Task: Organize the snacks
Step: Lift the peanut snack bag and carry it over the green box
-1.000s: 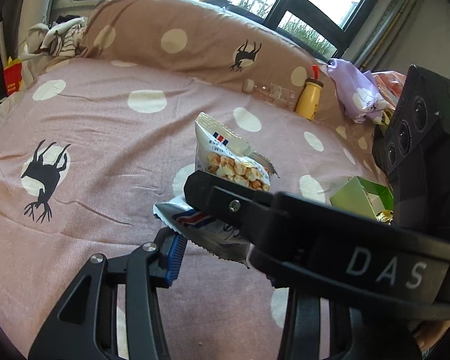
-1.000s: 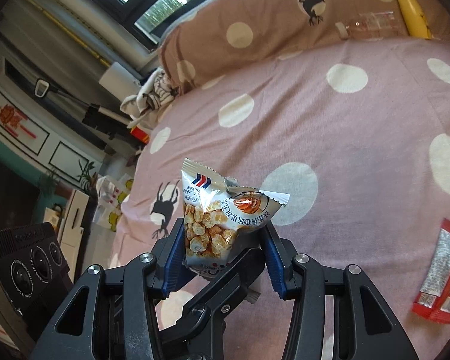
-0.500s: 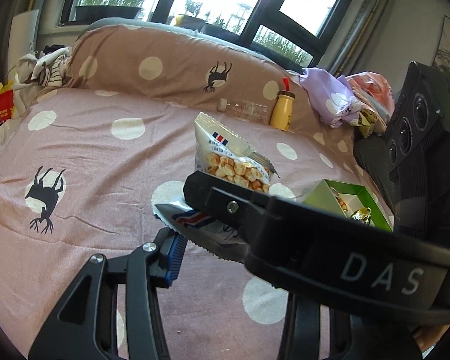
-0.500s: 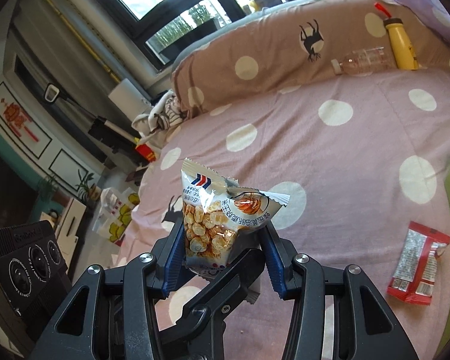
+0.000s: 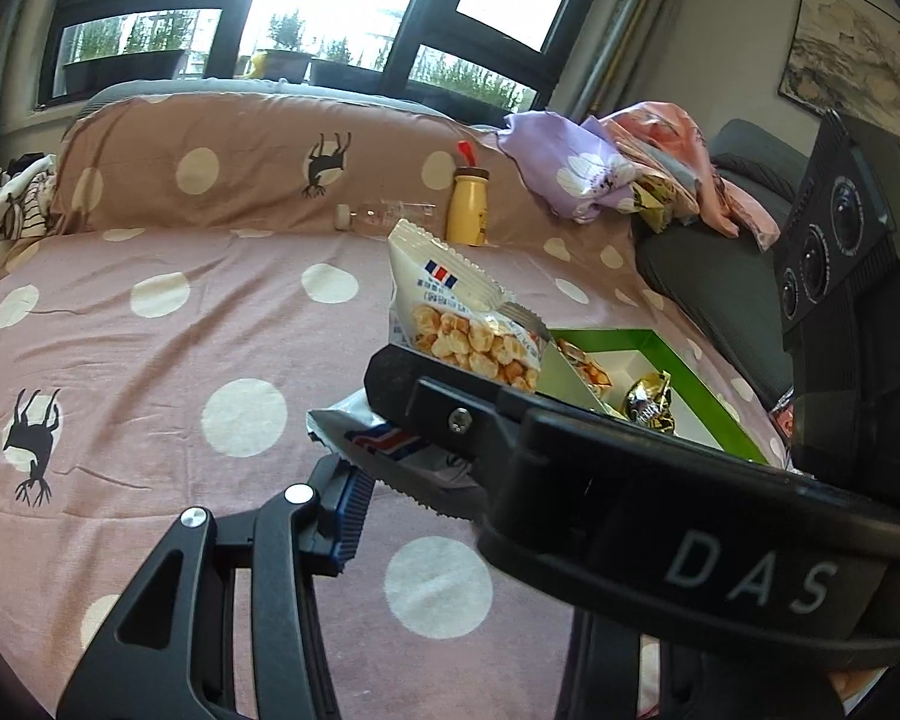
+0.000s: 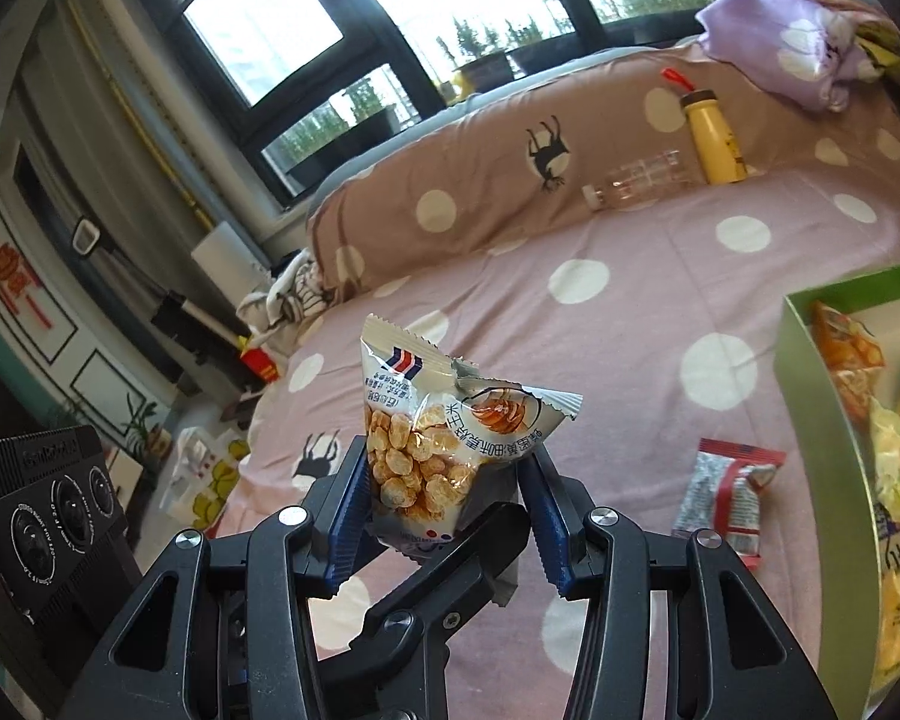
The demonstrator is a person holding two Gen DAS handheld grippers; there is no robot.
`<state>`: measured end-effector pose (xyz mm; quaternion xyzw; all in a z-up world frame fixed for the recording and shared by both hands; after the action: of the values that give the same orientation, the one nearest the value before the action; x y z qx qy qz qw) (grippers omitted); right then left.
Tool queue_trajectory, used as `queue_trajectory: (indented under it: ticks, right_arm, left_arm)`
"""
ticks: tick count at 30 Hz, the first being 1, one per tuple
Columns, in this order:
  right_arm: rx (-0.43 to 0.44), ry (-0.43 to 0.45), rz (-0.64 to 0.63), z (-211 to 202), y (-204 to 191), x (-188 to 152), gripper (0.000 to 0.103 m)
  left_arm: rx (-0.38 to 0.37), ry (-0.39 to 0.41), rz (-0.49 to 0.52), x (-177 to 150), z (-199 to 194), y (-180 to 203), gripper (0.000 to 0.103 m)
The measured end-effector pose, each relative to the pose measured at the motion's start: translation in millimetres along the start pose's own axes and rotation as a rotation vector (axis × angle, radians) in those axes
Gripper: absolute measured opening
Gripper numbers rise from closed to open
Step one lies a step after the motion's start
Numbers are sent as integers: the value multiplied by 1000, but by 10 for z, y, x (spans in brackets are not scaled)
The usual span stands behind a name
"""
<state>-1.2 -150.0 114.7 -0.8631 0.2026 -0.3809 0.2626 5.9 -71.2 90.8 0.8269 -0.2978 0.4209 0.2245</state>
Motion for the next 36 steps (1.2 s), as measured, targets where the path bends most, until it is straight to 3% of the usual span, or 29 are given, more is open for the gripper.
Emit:
queue_trajectory:
  ticks: [13, 24, 36]
  right_arm:
    - [-15, 5, -15, -117, 81, 28, 51]
    - [-32, 63, -9, -435, 224, 151, 51]
    - [-91, 128, 40, -753, 588, 354, 51]
  left_arm:
    - [-17, 6, -2, 24, 37, 171, 42]
    - [-52, 40, 28, 158, 31, 426, 42]
    - [-139, 25, 98, 336, 272, 877, 42]
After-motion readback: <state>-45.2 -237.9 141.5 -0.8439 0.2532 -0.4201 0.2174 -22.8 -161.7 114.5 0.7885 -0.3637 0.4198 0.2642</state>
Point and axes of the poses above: each gripper's, at about its wrist camera, not at the fingertips, and z roughly the way its jaws point, y to its right, x to its top, the point moved 5 cm from there along z, roughly the way its jaws point, and after that the axes turned 14 degrees about z, right-handed, at the moved point
